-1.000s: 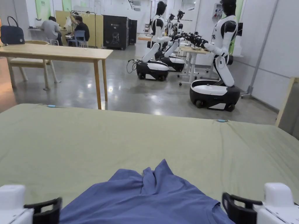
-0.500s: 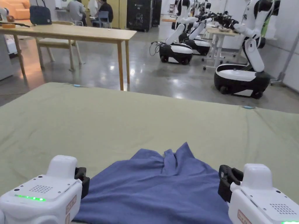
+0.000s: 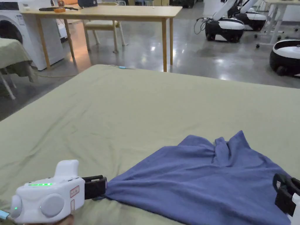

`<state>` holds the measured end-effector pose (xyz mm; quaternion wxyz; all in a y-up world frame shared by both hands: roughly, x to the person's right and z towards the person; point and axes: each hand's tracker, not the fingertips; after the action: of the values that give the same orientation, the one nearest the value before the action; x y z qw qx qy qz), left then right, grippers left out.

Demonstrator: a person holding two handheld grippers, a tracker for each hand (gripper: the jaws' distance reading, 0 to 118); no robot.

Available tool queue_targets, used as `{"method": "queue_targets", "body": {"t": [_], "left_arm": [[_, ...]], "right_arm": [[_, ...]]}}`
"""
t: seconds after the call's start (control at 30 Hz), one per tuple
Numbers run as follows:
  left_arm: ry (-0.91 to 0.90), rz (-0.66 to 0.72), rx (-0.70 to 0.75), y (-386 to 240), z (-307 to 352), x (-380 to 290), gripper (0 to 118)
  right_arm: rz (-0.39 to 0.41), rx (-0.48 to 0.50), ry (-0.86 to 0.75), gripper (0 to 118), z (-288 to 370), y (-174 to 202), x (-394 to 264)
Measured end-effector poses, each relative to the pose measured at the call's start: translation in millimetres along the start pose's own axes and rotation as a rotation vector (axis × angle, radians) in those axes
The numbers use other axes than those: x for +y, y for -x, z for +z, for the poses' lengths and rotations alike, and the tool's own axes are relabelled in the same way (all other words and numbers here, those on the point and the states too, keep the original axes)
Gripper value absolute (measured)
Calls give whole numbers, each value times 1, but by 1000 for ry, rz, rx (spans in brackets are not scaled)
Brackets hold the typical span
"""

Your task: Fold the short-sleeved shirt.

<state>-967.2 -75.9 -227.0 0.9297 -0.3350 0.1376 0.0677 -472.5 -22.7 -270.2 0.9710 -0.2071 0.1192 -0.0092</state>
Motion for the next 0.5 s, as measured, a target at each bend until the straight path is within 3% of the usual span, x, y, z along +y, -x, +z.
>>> {"method": "queue_targets", "body": {"t": [0.1, 0.17, 0.2, 0.23, 0.3, 0.37, 0.5], "left_arm": [[60, -22, -19, -13, -24, -11, 110], [94, -33, -5, -28, -35, -21, 101], [111, -35, 5, -36, -37, -28, 89], [130, -14, -12, -34, -29, -12, 71], [132, -23, -38, -50, -17, -19, 0], [223, -17, -94, -40, -27, -8, 0], [171, -24, -93, -44, -11, 2, 0]], "right_arm": [[5, -10, 18, 1, -7, -3, 0], [5, -17, 30, 1, -11, -6, -1], [5, -23, 37, 1, -14, -9, -1], [4, -29, 46, 1, -16, -12, -1], [9, -49, 64, 1, -22, -19, 2], [11, -72, 87, 1, -34, -33, 7], [40, -85, 177, 1, -85, -68, 29]]}}
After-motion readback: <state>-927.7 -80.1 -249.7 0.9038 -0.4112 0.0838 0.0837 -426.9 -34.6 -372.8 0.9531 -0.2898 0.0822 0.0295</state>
